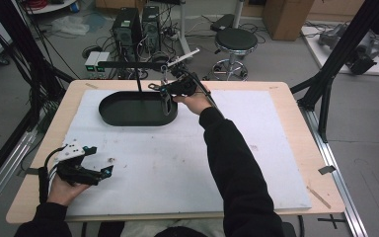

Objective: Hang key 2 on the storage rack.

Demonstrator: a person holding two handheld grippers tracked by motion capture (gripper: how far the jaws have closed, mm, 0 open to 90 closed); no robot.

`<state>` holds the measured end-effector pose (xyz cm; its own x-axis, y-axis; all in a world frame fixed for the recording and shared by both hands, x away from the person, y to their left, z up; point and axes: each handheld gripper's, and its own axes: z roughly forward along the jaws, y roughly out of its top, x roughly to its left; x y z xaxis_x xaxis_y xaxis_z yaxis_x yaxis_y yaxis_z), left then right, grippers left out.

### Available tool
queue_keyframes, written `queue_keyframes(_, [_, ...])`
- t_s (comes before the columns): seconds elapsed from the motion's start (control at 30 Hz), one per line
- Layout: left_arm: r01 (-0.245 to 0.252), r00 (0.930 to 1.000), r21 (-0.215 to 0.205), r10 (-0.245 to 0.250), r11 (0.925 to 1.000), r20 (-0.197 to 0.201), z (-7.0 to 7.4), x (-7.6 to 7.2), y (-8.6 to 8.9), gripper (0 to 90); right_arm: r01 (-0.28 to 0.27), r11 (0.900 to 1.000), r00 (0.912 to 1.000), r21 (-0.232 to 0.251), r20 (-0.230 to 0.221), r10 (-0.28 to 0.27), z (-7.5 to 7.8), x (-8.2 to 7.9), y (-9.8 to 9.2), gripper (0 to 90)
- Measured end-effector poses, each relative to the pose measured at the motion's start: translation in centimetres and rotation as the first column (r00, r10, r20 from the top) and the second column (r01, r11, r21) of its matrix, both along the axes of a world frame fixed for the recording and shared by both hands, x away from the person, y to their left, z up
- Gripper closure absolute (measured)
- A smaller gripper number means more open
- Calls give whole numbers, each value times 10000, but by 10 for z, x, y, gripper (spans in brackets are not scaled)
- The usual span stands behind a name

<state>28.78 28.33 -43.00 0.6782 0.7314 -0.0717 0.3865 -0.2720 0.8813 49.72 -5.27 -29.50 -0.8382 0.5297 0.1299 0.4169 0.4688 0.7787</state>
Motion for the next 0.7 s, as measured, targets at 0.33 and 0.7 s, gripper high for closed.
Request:
queue_keyframes(0.33, [120, 9999, 17, -120, 9999, -15, 0, 0, 0, 17, -53, 9995, 10000, -321, 7, 53, 6, 8, 14, 845])
queue_keyframes(0.7, [96, 10000, -35, -96, 9999, 5, 0, 0, 0, 17, 70, 9995, 9974, -314, 726, -47, 33, 20, 38, 840])
